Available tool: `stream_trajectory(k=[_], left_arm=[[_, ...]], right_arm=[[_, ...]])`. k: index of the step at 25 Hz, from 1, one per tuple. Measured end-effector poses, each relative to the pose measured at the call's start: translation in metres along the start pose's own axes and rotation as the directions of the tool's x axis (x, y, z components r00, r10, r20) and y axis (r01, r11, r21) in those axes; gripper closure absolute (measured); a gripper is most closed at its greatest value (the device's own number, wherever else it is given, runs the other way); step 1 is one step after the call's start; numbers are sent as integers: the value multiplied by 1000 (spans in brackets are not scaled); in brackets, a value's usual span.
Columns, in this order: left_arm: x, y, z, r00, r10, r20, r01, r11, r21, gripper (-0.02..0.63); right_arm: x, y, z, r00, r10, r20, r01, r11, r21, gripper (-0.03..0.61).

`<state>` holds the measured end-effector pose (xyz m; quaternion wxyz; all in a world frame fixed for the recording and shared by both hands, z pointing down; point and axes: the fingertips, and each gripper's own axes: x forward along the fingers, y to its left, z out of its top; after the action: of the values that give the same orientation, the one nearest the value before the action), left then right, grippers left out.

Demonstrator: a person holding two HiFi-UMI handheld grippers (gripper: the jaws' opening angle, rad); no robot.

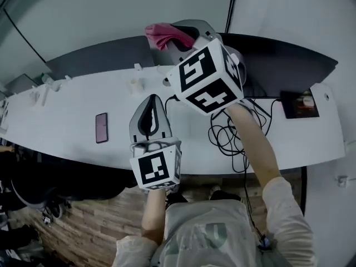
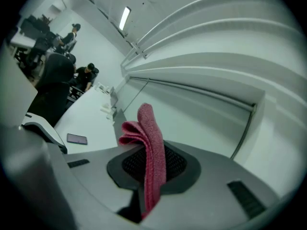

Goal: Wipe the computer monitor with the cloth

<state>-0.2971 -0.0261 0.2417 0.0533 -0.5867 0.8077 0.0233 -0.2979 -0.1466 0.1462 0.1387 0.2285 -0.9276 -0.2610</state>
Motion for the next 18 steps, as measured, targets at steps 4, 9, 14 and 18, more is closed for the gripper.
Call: stream_trajectory(k=[4,9,14,18], left_arm=[[21,32,4,993,-115,16,115,993,10,598],[41,81,-2,988,-154,9,154,988,-16,598],[46,109,-12,989,-149,4,149,986,-71,598],[45,116,-10,989,-149,19,151,979,-137,598]], right_arm=[[-2,-11,12,980,-200,7,200,979,-29,525],[9,-9,30,950,-312,0,311,948,-73,525],[40,5,18,937,-340,-80,320,929,-187,525],[54,16,-5,912,-378,-159,328,905,-272,525]])
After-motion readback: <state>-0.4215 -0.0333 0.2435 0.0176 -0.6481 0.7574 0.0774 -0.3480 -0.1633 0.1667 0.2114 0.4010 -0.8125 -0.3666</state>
